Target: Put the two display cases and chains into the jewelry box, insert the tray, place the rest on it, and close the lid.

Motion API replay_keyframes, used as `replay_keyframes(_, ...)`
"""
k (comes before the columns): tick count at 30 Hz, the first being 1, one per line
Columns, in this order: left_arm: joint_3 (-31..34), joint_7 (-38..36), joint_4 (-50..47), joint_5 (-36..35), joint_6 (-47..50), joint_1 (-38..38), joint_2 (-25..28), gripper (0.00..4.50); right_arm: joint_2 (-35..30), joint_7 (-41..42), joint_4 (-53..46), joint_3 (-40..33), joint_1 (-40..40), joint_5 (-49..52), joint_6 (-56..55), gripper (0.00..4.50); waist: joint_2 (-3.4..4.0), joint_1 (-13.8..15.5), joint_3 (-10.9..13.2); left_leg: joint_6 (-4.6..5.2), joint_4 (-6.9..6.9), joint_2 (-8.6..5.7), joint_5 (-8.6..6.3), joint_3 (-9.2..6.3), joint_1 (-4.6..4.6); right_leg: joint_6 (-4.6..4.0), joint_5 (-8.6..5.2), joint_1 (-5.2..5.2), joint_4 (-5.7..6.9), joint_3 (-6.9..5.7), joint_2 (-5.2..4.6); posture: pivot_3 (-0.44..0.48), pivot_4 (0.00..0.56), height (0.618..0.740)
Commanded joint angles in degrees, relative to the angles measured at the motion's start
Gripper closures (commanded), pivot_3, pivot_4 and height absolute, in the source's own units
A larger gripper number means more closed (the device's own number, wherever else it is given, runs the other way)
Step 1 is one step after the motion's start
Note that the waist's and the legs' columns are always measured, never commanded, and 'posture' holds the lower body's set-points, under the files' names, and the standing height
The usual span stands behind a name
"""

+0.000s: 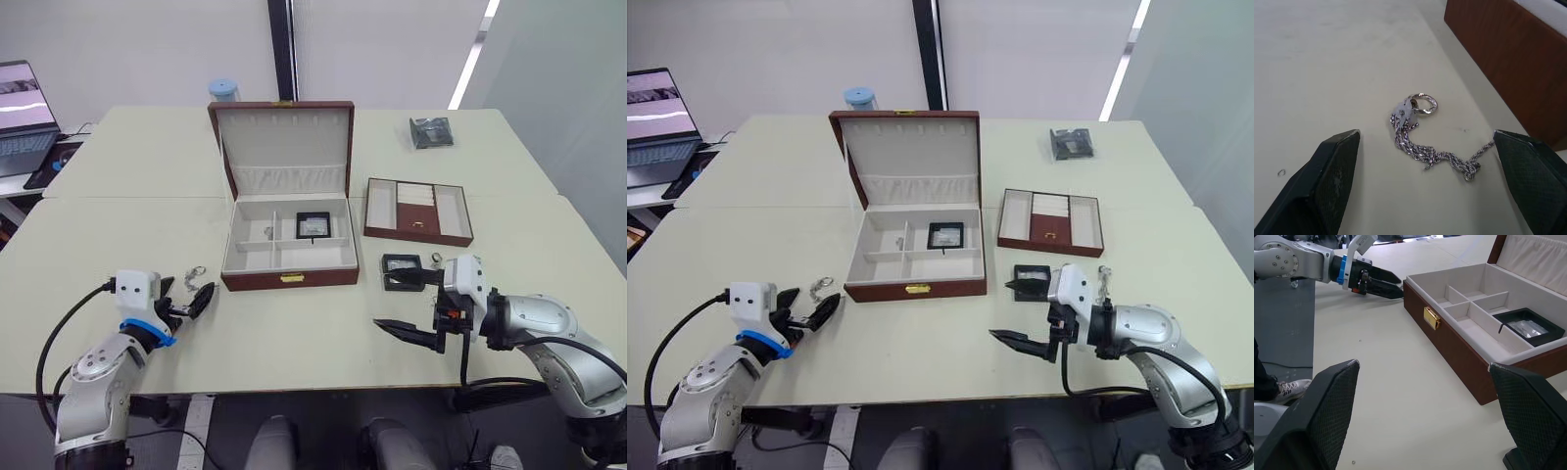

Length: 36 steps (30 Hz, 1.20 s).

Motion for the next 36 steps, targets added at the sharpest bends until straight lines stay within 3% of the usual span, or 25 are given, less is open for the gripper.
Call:
replay_keyframes(1, -1.6, -1.2, 2.5, 1.2, -1.0, -0.9, 1.1, 0.01, 0.0, -0.3, -2.2, -0.5, -0.7, 0.7, 0.2, 0.0, 0.01, 0.0, 0.0, 0.0, 0.0, 0.0, 0.0, -0.01, 0.0, 0.0, 0.0, 0.0, 0.0, -0.01, 0.0, 0.0, 0.15, 0.74)
replay_keyframes(10, -2.6, -1.9, 3.6, 1.6, 0.0, 0.4, 1.8, 0.01, 0.1, -0.3, -2.3, -0.6, 0.7, 0.5, -0.7, 0.0, 0.08, 0.0, -0.1, 0.0, 0.0, 0.0, 0.0, 0.01, 0.02, 0.0, 0.0, 0.02, 0.0, 0.0, -0.03, 0.0, 0.15, 0.74)
replay_keyframes(13, -2.5, -1.9, 4.3, 1.5, 0.2, 0.1, 1.7, 0.6, 0.1, 0.0, -2.0, -0.5, 1.0, 0.1, -1.2, 0.0, 0.19, 0.0, -0.1, 0.0, 0.0, 0.0, 0.0, 0.01, 0.04, 0.0, 0.0, 0.03, 0.0, 0.01, -0.03, 0.0, 0.15, 0.74)
replay_keyframes(26, -1.9, -2.0, 6.3, 1.7, -1.2, -0.4, 1.8, 4.45, -0.1, 1.0, -0.7, -0.1, 0.9, -0.8, -2.8, 0.0, 0.36, 0.0, -0.3, 0.0, -0.01, 0.0, 0.0, 0.02, 0.14, 0.0, 0.0, 0.1, 0.02, 0.02, -0.01, 0.0, 0.15, 0.74)
replay_keyframes(36, 0.7, -3.4, 4.1, -1.6, -1.3, 0.5, 2.9, 4.48, 0.0, 1.6, 0.0, -0.5, 0.5, -1.0, -3.5, 0.0, 0.37, -0.3, -0.3, 0.0, -0.03, 0.02, 0.0, 0.05, 0.29, 0.0, 0.0, 0.22, 0.04, 0.04, 0.0, 0.0, 0.15, 0.74)
